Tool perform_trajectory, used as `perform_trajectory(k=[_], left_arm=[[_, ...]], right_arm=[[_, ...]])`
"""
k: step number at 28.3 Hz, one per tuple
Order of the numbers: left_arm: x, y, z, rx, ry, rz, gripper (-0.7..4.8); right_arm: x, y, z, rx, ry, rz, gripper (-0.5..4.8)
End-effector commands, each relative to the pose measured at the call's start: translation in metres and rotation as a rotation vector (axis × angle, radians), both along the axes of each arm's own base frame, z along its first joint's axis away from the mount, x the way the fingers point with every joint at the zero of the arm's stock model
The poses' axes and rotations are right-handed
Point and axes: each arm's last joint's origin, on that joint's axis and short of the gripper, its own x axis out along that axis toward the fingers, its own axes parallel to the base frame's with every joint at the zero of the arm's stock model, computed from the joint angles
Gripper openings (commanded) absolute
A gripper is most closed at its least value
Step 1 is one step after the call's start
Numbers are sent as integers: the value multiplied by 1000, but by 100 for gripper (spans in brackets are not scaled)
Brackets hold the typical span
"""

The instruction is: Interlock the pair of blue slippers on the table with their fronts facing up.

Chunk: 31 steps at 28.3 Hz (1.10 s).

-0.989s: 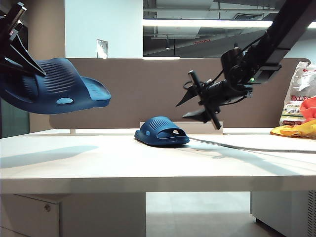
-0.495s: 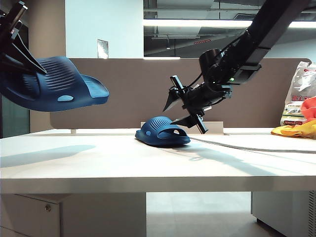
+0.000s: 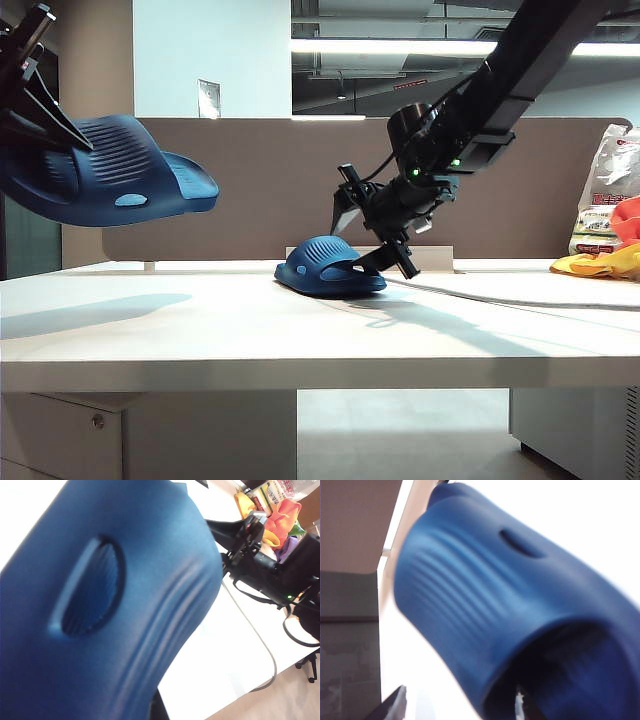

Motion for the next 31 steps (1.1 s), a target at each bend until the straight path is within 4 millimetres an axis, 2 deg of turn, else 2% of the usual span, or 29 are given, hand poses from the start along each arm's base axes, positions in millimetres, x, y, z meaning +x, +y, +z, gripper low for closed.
perform_trajectory(k=[1,7,20,31], left_arm=[[0,0,3,2,-28,-5,-6],[0,0,3,4,-31,-6,-6],[1,0,4,8,-45,-8,-6],[1,0,4,9,-48,-8,-6]], right_arm=[[3,2,-7,45,-6,-10,275],[8,5,-23,103,-15,6,275],[12,2,-25,115,-52,-52,274],[14,2,-19,111,-122,-54,274]])
